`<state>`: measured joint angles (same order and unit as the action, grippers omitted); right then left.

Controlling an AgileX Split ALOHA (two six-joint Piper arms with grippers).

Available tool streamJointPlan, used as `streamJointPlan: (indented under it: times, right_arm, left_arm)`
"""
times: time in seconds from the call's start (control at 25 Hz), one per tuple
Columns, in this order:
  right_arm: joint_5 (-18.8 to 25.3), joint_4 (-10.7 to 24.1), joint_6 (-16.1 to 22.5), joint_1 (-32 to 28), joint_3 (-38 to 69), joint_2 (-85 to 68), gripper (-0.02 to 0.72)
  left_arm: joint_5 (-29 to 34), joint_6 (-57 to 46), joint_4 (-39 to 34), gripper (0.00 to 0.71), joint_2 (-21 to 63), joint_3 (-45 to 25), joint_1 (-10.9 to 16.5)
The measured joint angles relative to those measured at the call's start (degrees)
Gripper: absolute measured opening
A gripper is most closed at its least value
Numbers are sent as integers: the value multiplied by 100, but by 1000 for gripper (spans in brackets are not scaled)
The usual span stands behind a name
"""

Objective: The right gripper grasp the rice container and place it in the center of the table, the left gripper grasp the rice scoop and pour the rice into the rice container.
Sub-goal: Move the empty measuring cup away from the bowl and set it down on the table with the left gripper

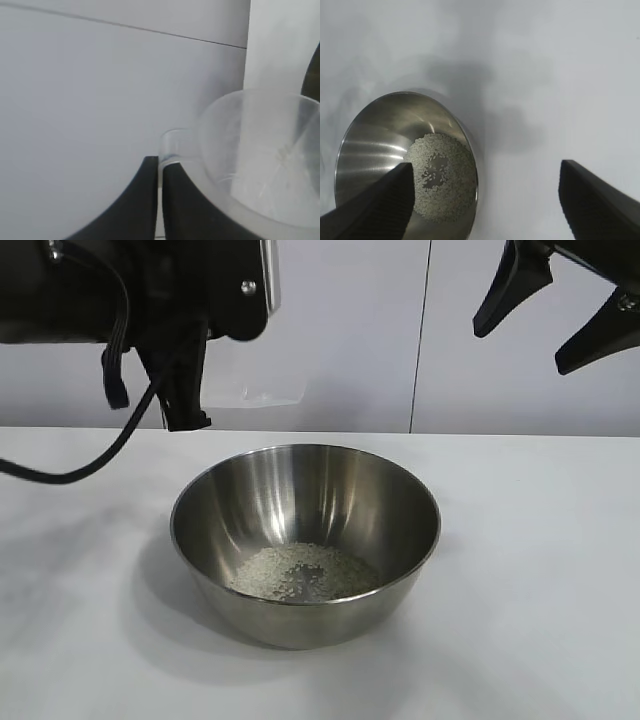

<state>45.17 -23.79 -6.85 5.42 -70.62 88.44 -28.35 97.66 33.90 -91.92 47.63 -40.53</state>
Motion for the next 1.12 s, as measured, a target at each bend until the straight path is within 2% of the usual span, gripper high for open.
streamJointPlan:
  times: [0.16,0.44,0.6,0.76,0.96,1.12]
  right_arm:
    - [-7,0,-5,0,0,0,545]
    - [-45,0,-5,0,0,0,545]
    - [-68,0,-5,0,0,0,545]
    - [-75,0,-10,0,0,0,545]
    - [-100,0,-21,0,0,0,545]
    - [-100,0,-21,0,0,0,545]
  left_arm:
    - [1003,-1325,-3,10,46,167,477]
    - [3047,-3668,-643,10,279,767,1494]
    - [3955,-4277,-486,10,279,1277,1802]
    - [4678,-4528,601,10,279,1738,2181]
    - [5231,-4546,2362,10,279,1945,2996]
    - [5436,-3753,3902,10,279,1804,3532]
